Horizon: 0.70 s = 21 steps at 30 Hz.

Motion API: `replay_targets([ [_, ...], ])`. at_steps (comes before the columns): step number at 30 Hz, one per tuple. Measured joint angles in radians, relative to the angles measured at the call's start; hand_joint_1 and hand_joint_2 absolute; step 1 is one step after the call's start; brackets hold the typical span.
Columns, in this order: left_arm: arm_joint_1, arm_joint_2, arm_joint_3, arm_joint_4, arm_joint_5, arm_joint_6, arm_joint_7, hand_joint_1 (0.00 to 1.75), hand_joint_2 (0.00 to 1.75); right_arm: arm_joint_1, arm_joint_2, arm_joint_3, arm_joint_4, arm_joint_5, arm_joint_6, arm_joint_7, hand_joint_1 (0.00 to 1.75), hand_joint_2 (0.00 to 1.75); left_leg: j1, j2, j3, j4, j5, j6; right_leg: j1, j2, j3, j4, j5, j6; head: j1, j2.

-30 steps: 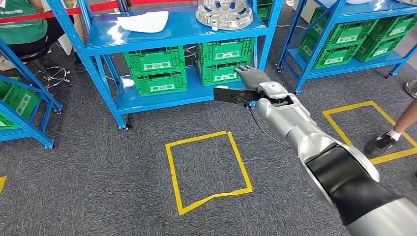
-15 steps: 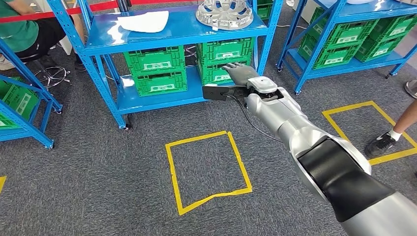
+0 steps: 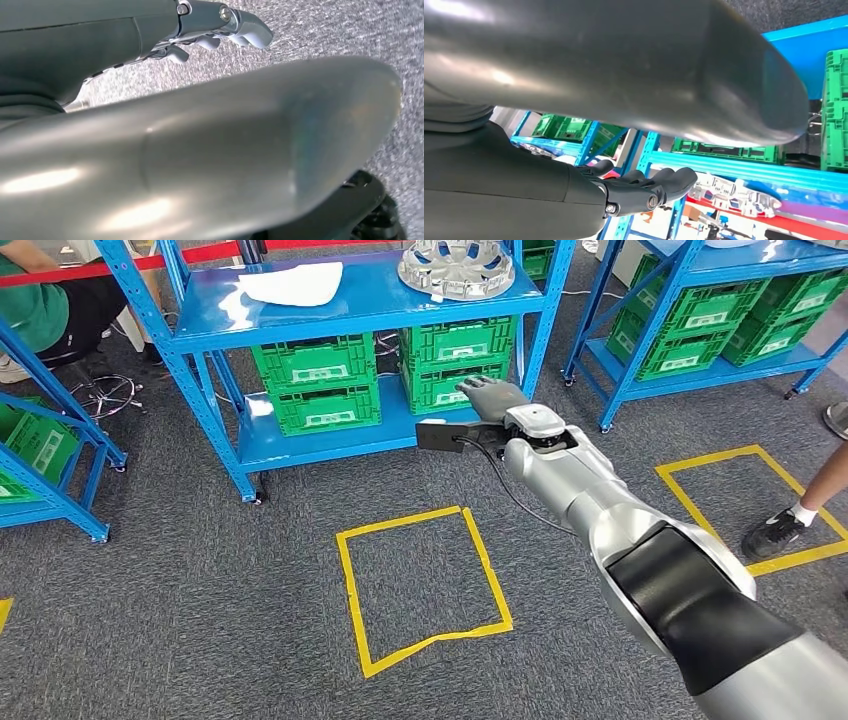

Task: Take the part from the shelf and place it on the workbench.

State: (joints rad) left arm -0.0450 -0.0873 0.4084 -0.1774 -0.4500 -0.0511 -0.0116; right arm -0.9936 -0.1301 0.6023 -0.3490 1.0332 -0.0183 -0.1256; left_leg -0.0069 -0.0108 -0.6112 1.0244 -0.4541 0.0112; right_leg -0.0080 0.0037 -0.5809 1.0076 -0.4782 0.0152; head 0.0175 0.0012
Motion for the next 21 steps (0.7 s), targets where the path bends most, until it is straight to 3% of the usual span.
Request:
replay_targets([
  [7,0.002,0.004,0.013,0.000,-0.014,0.006,-0.001,0.00,0.00,0.018,-0.018,0.005,0.001,-0.018,-0.026,-0.005,0.00,0.00,-0.006,-0.001,-0.001,0.005,-0.004,0.007,-0.006,-0.001,0.002,-0.003,0.000,0.006,0.000,0.000],
  [11,0.003,0.008,0.013,-0.001,-0.022,0.007,-0.001,0.00,0.00,0.036,-0.036,0.005,-0.001,-0.025,-0.041,-0.009,0.00,0.00,-0.002,0.003,0.011,-0.011,-0.006,0.020,-0.008,0.000,-0.002,0.009,-0.011,0.018,0.001,0.000],
  [13,0.001,0.010,0.013,-0.002,-0.026,0.007,-0.001,0.00,0.00,0.042,-0.048,0.005,-0.002,-0.030,-0.045,-0.007,0.00,0.00,0.002,0.007,0.024,-0.022,-0.004,0.027,-0.009,0.000,-0.044,0.093,-0.049,0.022,0.002,0.000],
  [15,-0.003,0.013,0.013,-0.002,-0.039,0.003,0.001,0.00,0.00,0.058,-0.065,0.005,-0.002,-0.038,-0.053,-0.007,0.00,0.00,0.003,0.008,0.029,-0.023,-0.008,0.031,-0.010,0.000,-0.120,0.228,-0.100,0.027,0.002,0.000],
  [16,-0.005,0.014,0.013,-0.002,-0.046,0.000,0.003,0.00,0.00,0.070,-0.075,0.004,-0.002,-0.044,-0.060,-0.010,0.00,0.00,0.004,0.006,0.031,-0.022,-0.011,0.030,-0.012,0.000,-0.149,0.273,-0.108,0.029,0.002,0.000],
  [17,-0.005,0.016,0.012,-0.002,-0.053,-0.003,0.005,0.00,0.00,0.084,-0.086,0.004,-0.004,-0.052,-0.070,-0.014,0.00,0.00,0.005,0.004,0.034,-0.020,-0.014,0.028,-0.014,0.000,-0.162,0.281,-0.096,0.032,0.002,0.000],
  [18,-0.006,0.018,0.012,-0.002,-0.056,-0.005,0.006,0.00,0.00,0.098,-0.098,0.003,-0.007,-0.058,-0.079,-0.019,0.00,0.00,0.007,0.002,0.037,-0.017,-0.020,0.024,-0.016,-0.001,-0.154,0.248,-0.066,0.034,0.002,0.000],
  [19,-0.006,0.020,0.012,-0.003,-0.058,-0.008,0.005,0.00,0.00,0.109,-0.109,0.002,-0.012,-0.064,-0.088,-0.022,0.00,0.00,0.009,0.001,0.040,-0.012,-0.027,0.018,-0.020,-0.002,-0.128,0.183,-0.024,0.037,0.003,0.000],
  [21,-0.009,0.027,0.012,-0.004,-0.061,-0.016,0.001,0.00,0.00,0.126,-0.125,0.000,-0.022,-0.069,-0.097,-0.023,0.00,0.00,0.010,0.000,0.042,0.002,-0.044,0.003,-0.022,-0.003,-0.075,0.065,0.026,0.035,0.003,0.000],
])
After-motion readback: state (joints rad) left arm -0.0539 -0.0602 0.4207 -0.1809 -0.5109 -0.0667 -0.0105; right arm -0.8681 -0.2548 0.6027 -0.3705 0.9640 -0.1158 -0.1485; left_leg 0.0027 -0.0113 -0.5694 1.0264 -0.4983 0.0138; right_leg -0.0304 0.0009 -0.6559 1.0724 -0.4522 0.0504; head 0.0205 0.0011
